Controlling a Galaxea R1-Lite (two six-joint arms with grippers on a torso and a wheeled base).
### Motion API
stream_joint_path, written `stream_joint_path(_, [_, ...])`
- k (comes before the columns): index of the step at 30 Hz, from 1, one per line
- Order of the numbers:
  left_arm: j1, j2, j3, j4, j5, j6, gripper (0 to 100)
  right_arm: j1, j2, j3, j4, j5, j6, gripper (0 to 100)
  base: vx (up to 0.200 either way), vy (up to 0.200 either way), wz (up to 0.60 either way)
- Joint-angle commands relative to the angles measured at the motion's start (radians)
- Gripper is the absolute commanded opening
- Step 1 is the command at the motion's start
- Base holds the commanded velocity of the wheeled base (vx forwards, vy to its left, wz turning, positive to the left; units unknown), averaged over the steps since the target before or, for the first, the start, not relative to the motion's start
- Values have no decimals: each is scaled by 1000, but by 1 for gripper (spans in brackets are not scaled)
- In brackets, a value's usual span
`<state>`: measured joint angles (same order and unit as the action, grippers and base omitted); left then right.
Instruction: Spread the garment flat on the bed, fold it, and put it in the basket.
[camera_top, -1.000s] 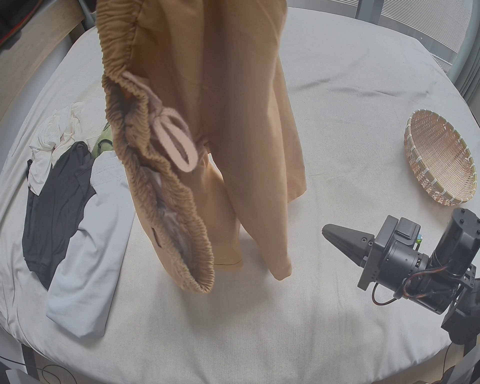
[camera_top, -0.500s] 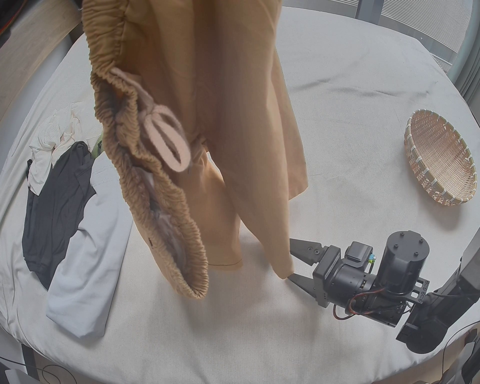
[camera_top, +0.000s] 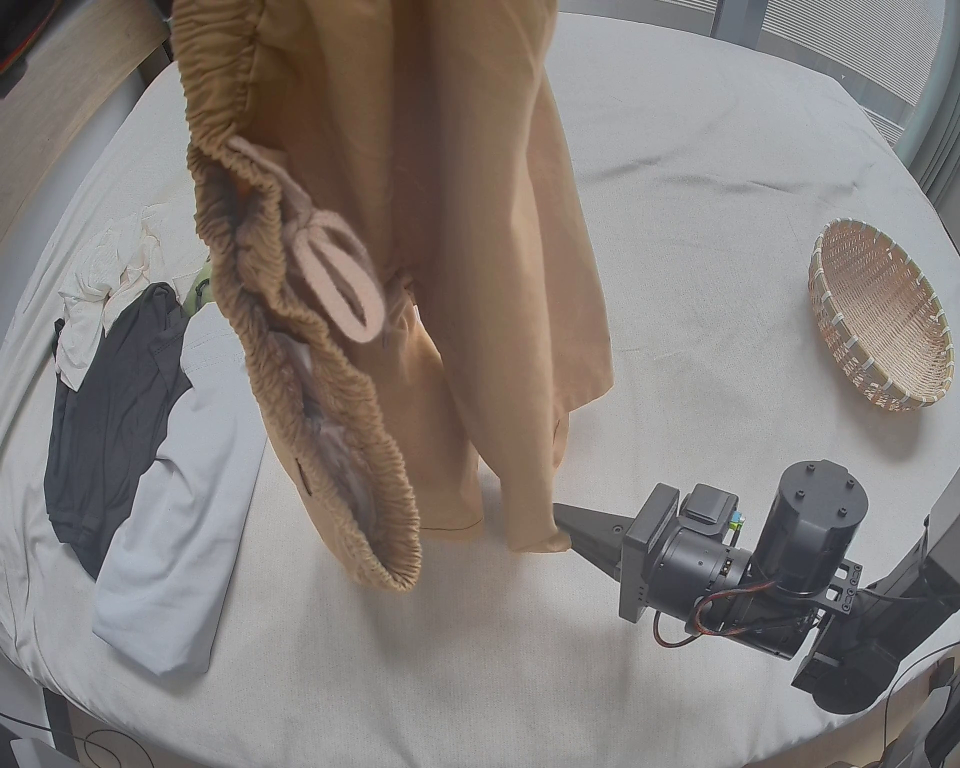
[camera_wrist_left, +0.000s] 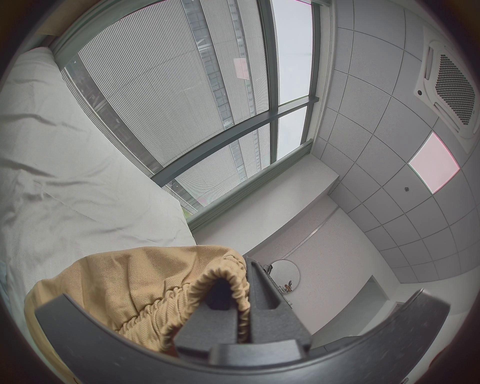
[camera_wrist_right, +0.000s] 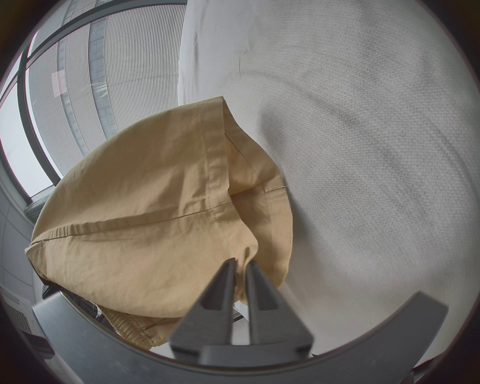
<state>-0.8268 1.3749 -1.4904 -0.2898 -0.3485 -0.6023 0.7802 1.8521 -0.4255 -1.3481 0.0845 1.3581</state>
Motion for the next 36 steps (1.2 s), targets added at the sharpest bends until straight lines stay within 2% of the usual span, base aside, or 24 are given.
stream_joint_path(1, [2,6,1,0,0,1,0,-1,-21,7,-3,1,3,0,0,0,0])
stream_joint_path(8, [12,3,7,1,6,-2,0,-30,-77,27,-14,-9,-5,0,0,0,0])
stream_joint_path(11, [52,-2,13,11,5,-5,0,-72,-156,50,-14,-11,-24,0,0,0,0])
stream_joint_path(14, [104,-34,55,37,11,-24,0,-133,-303,83,4,-9,-88,0,0,0,0])
stream_joint_path(19, [172,-100,65,173,10,-120,0,-208,-462,103,75,-9,-223,0,0,0,0])
stream_joint_path(23, [232,-132,84,271,8,-221,0,-251,-561,93,176,-6,-252,0,0,0,0])
stream_joint_path(26, [288,-145,153,320,2,-251,0,-272,-605,102,234,-2,-301,0,0,0,0])
stream_joint_path(31, [360,-140,314,310,-1,-252,0,-268,-600,157,400,12,-381,0,0,0,0])
stream_joint_path(32, [374,-134,366,304,2,-254,0,-257,-593,182,454,24,-399,0,0,0,0])
stream_joint_path(36, [405,-114,475,278,3,-275,0,-248,-522,257,500,103,-419,0,0,0,0])
